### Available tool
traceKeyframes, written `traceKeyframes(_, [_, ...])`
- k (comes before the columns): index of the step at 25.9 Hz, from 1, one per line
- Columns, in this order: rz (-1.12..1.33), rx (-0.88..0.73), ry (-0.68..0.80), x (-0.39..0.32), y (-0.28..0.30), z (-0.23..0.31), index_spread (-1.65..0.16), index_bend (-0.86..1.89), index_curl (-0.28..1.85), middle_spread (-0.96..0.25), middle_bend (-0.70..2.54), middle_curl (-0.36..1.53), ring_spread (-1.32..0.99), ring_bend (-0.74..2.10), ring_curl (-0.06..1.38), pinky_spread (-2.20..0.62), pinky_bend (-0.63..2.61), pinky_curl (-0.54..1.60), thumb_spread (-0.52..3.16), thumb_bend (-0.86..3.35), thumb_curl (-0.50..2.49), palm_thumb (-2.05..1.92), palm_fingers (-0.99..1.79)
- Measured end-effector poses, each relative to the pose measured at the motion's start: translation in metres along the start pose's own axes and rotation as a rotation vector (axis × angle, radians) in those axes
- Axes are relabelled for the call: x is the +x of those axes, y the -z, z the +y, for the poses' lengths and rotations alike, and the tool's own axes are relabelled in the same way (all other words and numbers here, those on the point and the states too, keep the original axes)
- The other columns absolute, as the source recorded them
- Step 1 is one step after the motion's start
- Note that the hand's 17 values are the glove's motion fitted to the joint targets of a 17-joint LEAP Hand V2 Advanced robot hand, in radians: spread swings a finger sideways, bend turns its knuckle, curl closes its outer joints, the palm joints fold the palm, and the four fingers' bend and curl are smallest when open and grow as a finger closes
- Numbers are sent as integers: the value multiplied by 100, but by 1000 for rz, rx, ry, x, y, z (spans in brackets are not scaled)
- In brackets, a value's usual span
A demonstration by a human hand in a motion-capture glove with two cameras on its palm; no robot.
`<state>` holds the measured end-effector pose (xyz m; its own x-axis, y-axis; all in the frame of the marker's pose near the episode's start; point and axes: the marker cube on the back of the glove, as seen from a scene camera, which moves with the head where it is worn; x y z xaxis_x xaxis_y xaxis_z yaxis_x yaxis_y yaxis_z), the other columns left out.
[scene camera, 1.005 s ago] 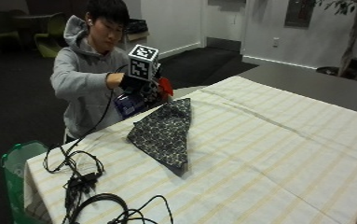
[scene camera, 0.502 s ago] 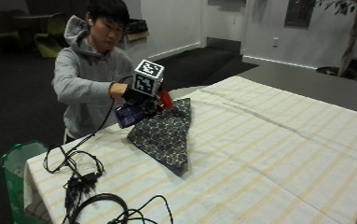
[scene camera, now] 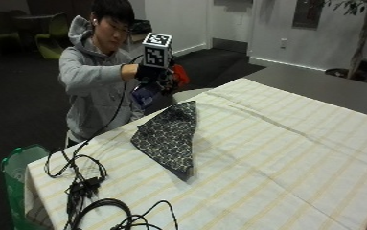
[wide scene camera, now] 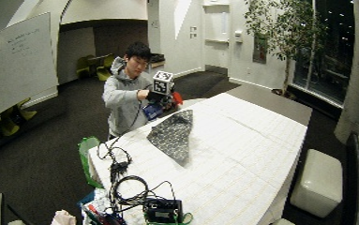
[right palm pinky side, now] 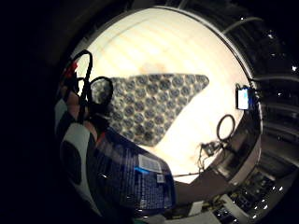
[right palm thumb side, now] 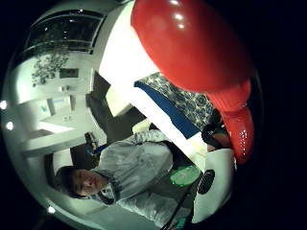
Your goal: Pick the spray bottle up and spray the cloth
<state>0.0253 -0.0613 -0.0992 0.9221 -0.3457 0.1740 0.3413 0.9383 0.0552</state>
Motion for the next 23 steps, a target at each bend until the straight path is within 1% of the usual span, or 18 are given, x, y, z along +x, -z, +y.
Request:
traceKeyframes(4, [-109,187,50,-32,19,-24,-23,14,36,-17,50,49,-16,61,41,-13,38,37,33,-3,70,109,123])
traceKeyframes(7, [-203,374,86,-53,20,-46,-23,14,36,-17,50,49,-16,61,41,-13,38,37,32,-3,70,108,123])
traceKeyframes(11, [-355,672,106,-76,4,-78,-22,14,36,-17,50,49,-16,61,41,-13,38,37,32,-3,71,108,123])
traceKeyframes(15, [-536,946,72,-86,-25,-110,-22,14,36,-17,50,49,-16,61,42,-13,38,37,32,-3,71,108,123])
traceKeyframes(17, [-621,1025,48,-90,-41,-127,-22,14,36,-16,50,49,-16,60,41,-13,38,37,32,-3,71,109,123])
traceKeyframes(19, [-685,1063,24,-92,-56,-143,-22,14,36,-16,50,49,-16,60,42,-13,38,37,32,-3,71,108,122])
traceKeyframes(23, [-729,1053,-20,-91,-82,-179,-21,13,36,-15,48,49,-15,59,41,-12,39,37,33,-3,71,109,120])
